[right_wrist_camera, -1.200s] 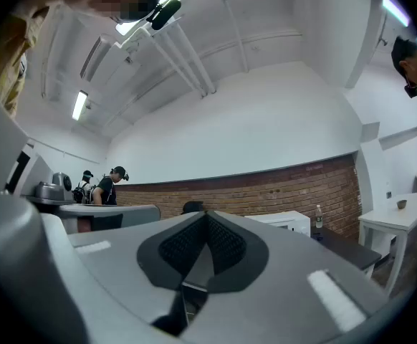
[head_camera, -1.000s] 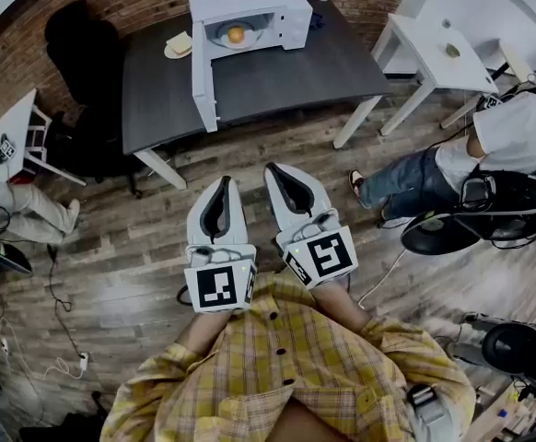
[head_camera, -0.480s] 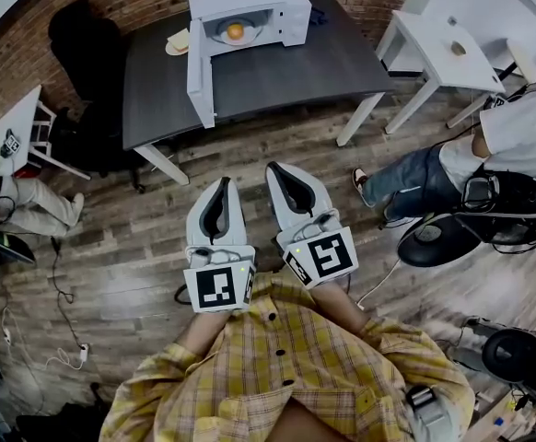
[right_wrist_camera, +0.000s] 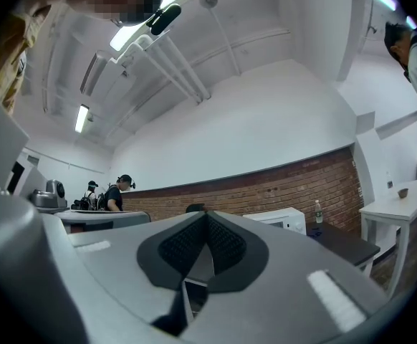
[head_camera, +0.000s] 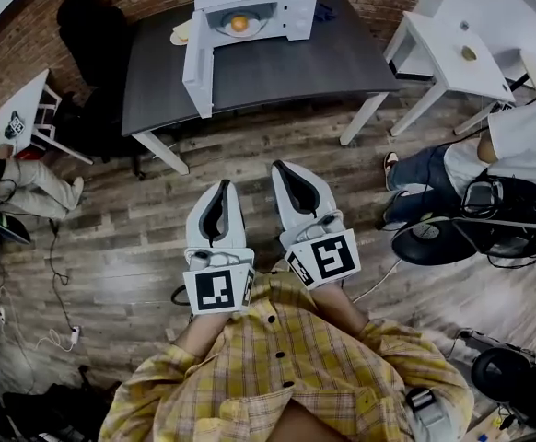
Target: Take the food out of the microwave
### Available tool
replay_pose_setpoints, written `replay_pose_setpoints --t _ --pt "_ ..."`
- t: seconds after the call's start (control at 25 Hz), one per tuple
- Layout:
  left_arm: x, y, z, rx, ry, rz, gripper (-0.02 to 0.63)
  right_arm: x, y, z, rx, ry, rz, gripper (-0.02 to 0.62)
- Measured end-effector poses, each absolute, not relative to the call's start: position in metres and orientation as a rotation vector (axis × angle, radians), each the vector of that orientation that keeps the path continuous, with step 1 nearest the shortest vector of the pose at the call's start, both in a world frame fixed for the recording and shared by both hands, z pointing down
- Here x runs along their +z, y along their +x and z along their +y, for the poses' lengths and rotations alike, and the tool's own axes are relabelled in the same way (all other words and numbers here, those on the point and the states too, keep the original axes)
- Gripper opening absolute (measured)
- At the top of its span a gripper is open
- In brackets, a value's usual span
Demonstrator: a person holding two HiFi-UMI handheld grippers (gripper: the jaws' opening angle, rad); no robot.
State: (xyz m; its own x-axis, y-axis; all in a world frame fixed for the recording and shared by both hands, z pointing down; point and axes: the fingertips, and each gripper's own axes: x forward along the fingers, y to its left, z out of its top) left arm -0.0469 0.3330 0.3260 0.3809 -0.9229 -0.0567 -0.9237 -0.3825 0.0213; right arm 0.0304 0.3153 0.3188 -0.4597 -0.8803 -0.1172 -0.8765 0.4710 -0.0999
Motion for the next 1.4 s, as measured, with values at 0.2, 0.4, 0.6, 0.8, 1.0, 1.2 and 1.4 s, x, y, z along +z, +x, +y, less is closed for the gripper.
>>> replay_pose_setpoints --t 0.2,0.4,0.6,0.8,1.0,1.2,1.4 --pt "0.329 -0.043 0.320 0.088 -2.591 1.762 0.000 0.322 0.034 0.299 -0.059 -1.527 2.569 0.003" --pt "0.339 -0.048 0.292 0.075 -2.592 1.756 0.000 0.332 0.029 0.271 -0.066 -1.529 2.581 0.003" --pt "0.343 -0.049 0.246 0.095 -2.609 1.744 0.000 0.336 0.026 0.227 -0.048 -1.555 2.587 0.003" --pt "0.346 -0.053 0.184 0.114 -2.630 1.727 0.000 0.339 0.019 0.169 -0.030 -1.579 2.589 0.003" --pt "0.342 -0.061 0.121 0.101 -2.662 1.708 0.000 0.331 0.009 0.108 -0.027 -1.601 2.577 0.003" --pt "0.334 -0.071 0.066 0.134 -2.690 1.687 0.000 0.325 -0.005 0.056 -0.026 -1.632 2.576 0.003" --pt "0.324 -0.082 0.019 0.188 -2.728 1.670 0.000 0.318 -0.022 0.010 -0.015 -1.664 2.568 0.003"
